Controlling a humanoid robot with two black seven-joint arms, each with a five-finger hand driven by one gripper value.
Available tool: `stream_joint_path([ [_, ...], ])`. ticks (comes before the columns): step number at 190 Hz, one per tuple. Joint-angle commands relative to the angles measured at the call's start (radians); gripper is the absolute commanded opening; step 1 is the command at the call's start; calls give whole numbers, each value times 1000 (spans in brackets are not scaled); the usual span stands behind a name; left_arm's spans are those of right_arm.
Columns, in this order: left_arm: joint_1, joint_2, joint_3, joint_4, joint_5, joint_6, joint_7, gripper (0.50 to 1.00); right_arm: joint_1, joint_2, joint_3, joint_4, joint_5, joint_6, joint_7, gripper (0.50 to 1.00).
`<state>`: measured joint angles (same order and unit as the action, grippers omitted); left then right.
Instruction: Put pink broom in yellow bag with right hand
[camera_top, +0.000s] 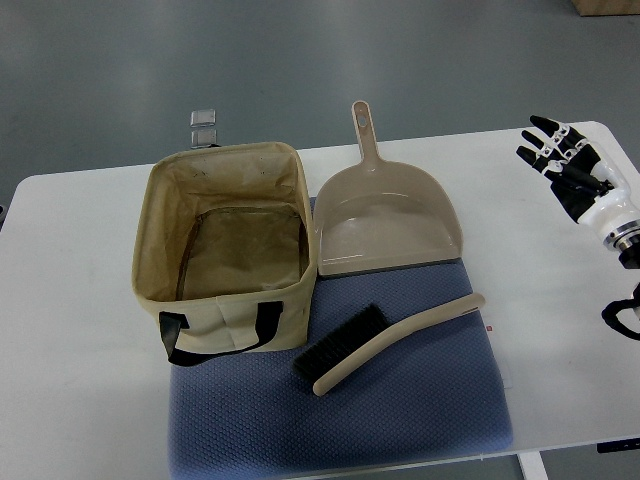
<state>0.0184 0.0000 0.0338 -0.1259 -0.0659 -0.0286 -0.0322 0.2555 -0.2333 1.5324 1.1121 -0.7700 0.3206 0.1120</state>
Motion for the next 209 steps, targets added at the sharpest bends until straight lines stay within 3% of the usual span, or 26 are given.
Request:
stream_joint_path([
  [1, 0, 0, 0, 0, 0, -1, 0, 1000, 8, 0, 0, 0, 0, 0, 0, 928],
  [112, 0, 0, 0, 0, 0, -1, 0, 1000, 36, -6, -23, 2, -22, 54, -3, 928],
  [131, 0, 0, 0, 0, 0, 1, 0, 1000, 41, -44, -74, 3, -31, 60, 6, 928],
  [182, 0, 0, 0, 0, 0, -1, 0, 1000, 148, -296, -488, 11, -143, 54, 228, 924],
  [209, 0, 0, 0, 0, 0, 1, 0, 1000, 194, -356, -581, 28, -252, 61, 279, 924],
])
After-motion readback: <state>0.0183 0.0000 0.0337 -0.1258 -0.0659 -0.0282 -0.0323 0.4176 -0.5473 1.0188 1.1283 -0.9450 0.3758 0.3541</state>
